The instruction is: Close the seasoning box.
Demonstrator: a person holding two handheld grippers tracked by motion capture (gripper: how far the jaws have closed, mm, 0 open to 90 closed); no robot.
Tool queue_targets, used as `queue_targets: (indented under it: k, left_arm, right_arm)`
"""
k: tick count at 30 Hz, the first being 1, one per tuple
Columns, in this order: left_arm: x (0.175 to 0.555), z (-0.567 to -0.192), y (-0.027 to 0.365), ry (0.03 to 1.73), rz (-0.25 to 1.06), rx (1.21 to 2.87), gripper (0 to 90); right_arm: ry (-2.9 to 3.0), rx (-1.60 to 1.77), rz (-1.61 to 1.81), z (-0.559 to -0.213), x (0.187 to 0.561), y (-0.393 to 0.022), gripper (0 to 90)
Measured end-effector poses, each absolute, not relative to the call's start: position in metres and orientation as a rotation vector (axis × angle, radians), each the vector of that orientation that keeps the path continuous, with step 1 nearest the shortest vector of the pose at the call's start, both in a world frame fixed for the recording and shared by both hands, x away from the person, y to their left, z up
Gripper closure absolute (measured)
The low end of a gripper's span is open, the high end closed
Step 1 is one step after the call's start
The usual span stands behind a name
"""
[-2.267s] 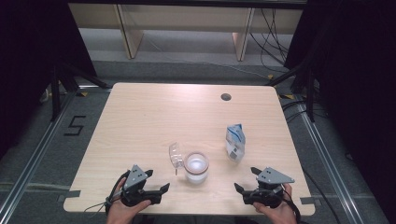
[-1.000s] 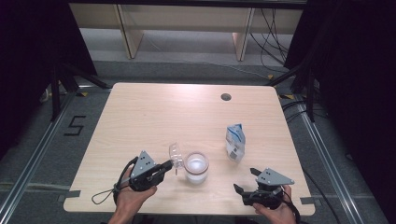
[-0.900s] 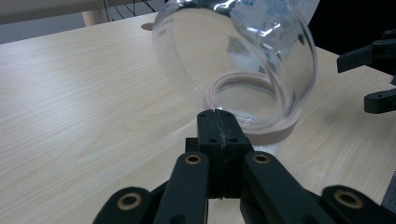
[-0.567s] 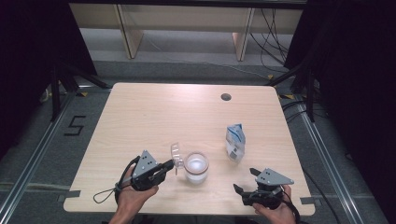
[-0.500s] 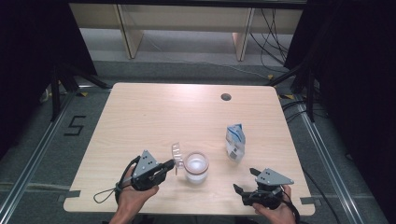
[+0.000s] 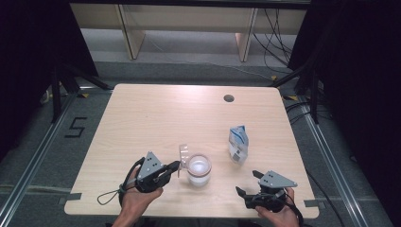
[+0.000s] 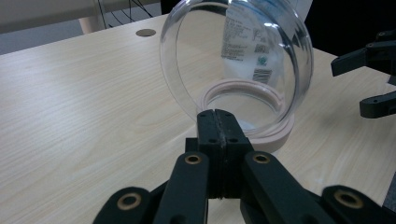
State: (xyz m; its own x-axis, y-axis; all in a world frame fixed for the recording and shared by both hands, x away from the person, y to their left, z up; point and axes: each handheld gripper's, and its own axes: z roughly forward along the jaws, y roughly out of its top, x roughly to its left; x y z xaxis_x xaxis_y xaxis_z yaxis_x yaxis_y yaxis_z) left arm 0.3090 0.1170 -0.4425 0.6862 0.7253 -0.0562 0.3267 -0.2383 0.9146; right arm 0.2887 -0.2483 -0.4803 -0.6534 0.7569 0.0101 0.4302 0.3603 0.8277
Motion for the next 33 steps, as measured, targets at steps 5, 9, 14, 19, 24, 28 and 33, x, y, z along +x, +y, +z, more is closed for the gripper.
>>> queue_targets:
  k: [5, 9, 14, 19, 24, 28, 33]
  left_arm:
    - [0.309, -0.442, 0.115, 0.827, 0.465, 1.832, 89.4]
    - [0.31, -0.443, 0.113, 0.815, 0.46, 1.83, 89.3]
    - [0.309, -0.443, 0.112, 0.812, 0.458, 1.839, 89.1]
    - [0.306, -0.443, 0.113, 0.802, 0.409, 1.82, 80.5]
    - [0.303, -0.445, 0.115, 0.837, 0.3, 1.793, 60.4]
    - [0.298, -0.451, 0.115, 0.857, 0.224, 1.806, 45.8]
    - [0.294, -0.456, 0.116, 0.869, 0.208, 1.833, 32.7]
  right_arm:
    - [2.242, 1.021, 1.201, -0.481, 0.29, -0.249, 16.8]
    - [2.249, 1.04, 1.206, -0.48, 0.288, -0.248, 16.8]
    - [2.249, 1.039, 1.207, -0.48, 0.288, -0.248, 16.8]
    - [2.247, 1.015, 1.207, -0.48, 0.29, -0.249, 16.8]
    - [2.239, 1.038, 1.23, -0.479, 0.289, -0.249, 16.8]
    - [2.216, 1.04, 1.278, -0.477, 0.289, -0.251, 16.5]
    - [2.207, 1.02, 1.31, -0.478, 0.291, -0.252, 16.4]
